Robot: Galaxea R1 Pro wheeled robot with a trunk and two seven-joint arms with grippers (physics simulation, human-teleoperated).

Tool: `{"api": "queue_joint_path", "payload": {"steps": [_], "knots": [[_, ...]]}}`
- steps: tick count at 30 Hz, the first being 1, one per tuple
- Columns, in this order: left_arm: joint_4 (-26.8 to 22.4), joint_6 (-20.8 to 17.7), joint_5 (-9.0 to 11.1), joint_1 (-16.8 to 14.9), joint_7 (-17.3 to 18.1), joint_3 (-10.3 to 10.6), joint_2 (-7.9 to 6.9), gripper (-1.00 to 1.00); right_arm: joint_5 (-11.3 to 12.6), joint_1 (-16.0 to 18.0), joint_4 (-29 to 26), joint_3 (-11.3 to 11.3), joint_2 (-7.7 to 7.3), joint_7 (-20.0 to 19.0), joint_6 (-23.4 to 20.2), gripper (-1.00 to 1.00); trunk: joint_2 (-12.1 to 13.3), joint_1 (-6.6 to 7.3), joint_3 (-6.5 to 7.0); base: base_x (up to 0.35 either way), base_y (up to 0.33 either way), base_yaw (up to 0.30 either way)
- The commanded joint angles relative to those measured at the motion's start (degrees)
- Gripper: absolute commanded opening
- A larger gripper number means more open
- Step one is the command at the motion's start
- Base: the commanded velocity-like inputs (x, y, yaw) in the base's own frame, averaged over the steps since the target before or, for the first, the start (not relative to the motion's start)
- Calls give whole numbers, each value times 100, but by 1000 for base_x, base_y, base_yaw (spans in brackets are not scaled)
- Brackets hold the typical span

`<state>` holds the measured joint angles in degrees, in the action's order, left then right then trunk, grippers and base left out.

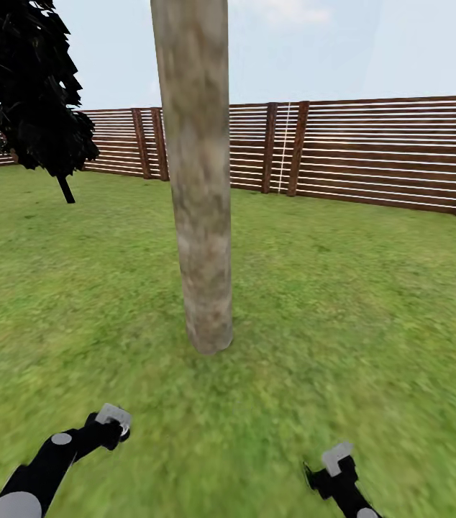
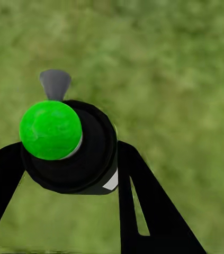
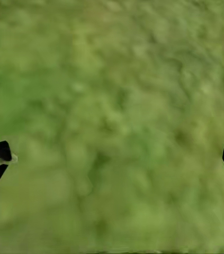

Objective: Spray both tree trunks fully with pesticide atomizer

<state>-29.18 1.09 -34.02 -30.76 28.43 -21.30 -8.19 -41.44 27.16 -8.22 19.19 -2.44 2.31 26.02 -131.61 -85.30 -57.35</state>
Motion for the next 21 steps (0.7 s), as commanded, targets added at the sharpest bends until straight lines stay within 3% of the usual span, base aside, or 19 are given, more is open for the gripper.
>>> {"api": "queue_joint_path", "payload": {"steps": [1,2,5,7,10,17,21], "knots": [[11,-156,129,-1,-416,-3,79,-100,77,-130,16,36,-10,345,250,100,0,0,0,0,0,0],[38,-240,193,-1,-725,-6,159,-100,259,-240,27,79,-14,568,476,100,0,0,0,0,0,0],[186,-341,263,-1,-1226,-14,409,-100,1208,-422,38,237,-24,879,770,100,0,0,0,0,0,0],[211,-460,276,-6,-1464,-14,547,-100,1537,-465,51,261,-33,899,805,100,0,0,0,0,0,0],[218,-1166,354,-31,-1632,-2,603,-100,1653,-550,42,269,-36,898,824,100,0,0,0,0,0,0],[148,-2297,465,-127,-1531,46,619,-100,1679,-563,52,270,-37,903,817,100,0,0,0,0,0,0],[137,-2756,457,-493,-1471,68,812,-100,1683,-563,57,268,-37,897,817,100,0,0,0,0,0,0]]}}
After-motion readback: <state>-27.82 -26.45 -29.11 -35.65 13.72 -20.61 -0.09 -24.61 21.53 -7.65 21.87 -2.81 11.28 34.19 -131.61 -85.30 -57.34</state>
